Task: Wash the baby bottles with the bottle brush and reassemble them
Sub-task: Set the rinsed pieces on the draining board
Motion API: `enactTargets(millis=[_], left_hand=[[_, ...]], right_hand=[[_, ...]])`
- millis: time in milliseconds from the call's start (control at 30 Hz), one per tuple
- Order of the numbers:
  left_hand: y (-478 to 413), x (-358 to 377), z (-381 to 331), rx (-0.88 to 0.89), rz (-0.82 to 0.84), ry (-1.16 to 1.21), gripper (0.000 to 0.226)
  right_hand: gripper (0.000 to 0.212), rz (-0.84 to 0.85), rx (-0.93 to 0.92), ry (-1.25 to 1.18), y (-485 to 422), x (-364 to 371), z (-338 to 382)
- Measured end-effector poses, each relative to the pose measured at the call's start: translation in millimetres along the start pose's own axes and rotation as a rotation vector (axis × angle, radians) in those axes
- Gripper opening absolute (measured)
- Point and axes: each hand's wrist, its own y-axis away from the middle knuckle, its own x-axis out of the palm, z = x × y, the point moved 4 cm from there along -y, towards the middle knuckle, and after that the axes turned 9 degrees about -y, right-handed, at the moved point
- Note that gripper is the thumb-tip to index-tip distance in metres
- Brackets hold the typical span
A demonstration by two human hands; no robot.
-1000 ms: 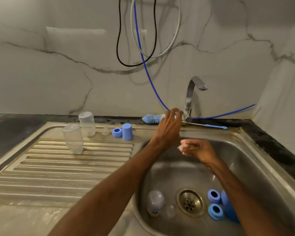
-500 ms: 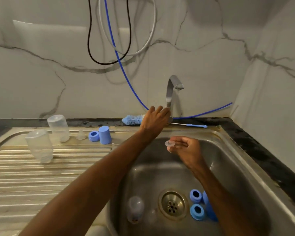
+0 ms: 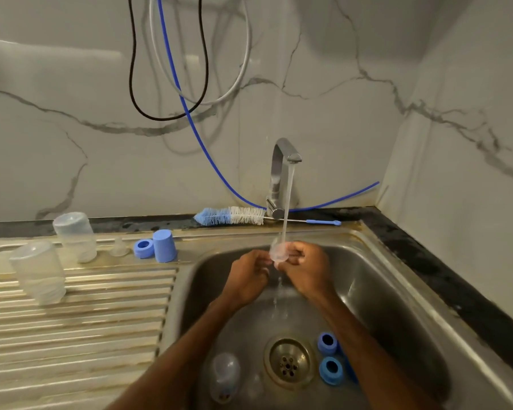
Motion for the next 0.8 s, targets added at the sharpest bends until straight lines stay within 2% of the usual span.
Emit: enactTargets(millis=[133,300,400,500,567,633,733,800], left_hand=[[2.9,7.7,5.1,0.021,0.033,0.063,0.029],[7.5,11.6,7.2,0.061,0.043,0.077,0.025],[7.3,14.2,6.7,0.068,0.040,0.182,0.032],[6.7,12.7,3.8,0.088,-0.022,0.215,0.027],[7.5,8.4,2.2,0.108,-0.101,0.210,0.027],[10.2,4.0,-2.4,0.118,-0.134,0.207,0.026],[10.2,0.5,-4.6,0.113,-0.127,0.280,0.022],[10.7,-1.3,-6.7,0.138,-0.147,0.297,0.024]], right_hand=[[0.031,-0.011,-0.005,0.002,1.2,4.5,-0.2],[0.042,-0.026,-0.032,0.042,3.1,0.6,-1.4],[0.046,0.013,-0.008,0.026,-0.4,-1.5,-5.1],[0.039,0.049,0.009,0.009,-2.3,1.1,-8.4],[0.024,0.061,0.096,-0.093,-4.0,5.8,-12.5],[0.017,0.063,0.221,-0.295,-2.3,9.3,-12.4],[0.028,0.046,0.295,-0.459,-1.2,7.5,-13.1],[0.028,0.017,0.350,-0.540,-0.4,4.1,-14.2]])
